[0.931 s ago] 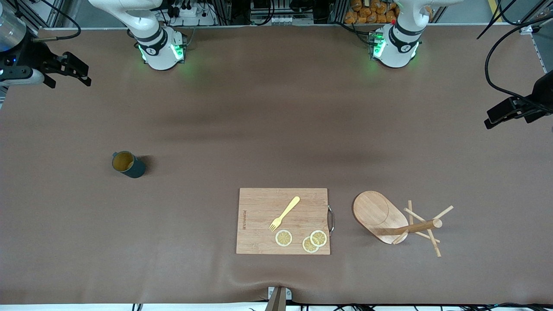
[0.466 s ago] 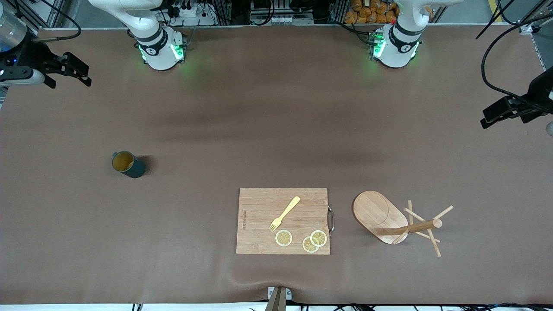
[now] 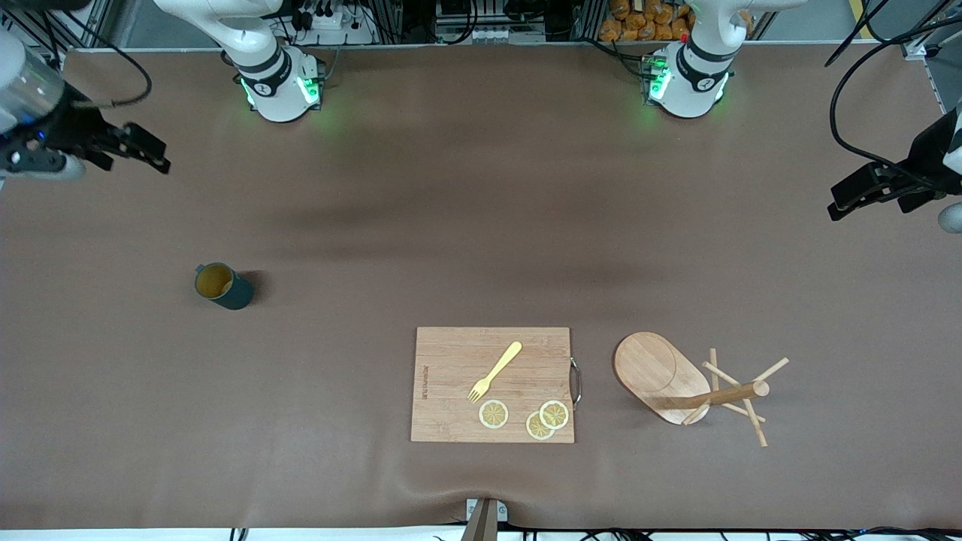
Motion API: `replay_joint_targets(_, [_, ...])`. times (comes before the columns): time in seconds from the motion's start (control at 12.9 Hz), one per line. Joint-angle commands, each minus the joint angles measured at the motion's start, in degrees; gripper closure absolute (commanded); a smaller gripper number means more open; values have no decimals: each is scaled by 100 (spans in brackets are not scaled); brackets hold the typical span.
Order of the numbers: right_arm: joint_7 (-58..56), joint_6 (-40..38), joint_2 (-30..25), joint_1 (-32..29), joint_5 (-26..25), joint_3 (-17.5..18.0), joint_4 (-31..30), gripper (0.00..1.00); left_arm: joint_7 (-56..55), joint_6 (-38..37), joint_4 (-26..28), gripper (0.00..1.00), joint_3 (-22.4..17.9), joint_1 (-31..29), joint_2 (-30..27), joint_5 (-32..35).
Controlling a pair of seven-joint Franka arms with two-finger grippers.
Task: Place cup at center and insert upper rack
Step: 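Reach the right gripper toward the teal mug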
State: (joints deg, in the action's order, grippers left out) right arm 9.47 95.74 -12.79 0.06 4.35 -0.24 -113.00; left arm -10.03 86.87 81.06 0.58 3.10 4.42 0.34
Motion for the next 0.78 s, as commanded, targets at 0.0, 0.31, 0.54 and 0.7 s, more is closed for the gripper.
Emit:
replay_joint_targets(0.0, [1202, -20, 845, 20, 487, 42, 523, 0, 53, -64, 216, 0, 91, -73, -222, 37])
replay_joint_targets(0.31, [1671, 303, 1726, 20, 576, 33, 814, 0, 53, 58, 585, 0, 91, -99, -555, 19])
replay_joint_targets(0.54, [1919, 1049, 2349, 143, 331, 33, 797, 0, 53, 278, 841, 0, 82, -134, -653, 19])
replay_joint_targets(0.7, [1971, 1577, 2789, 134, -3, 33, 779, 0, 53, 305, 867, 0, 82, -152, -645, 19])
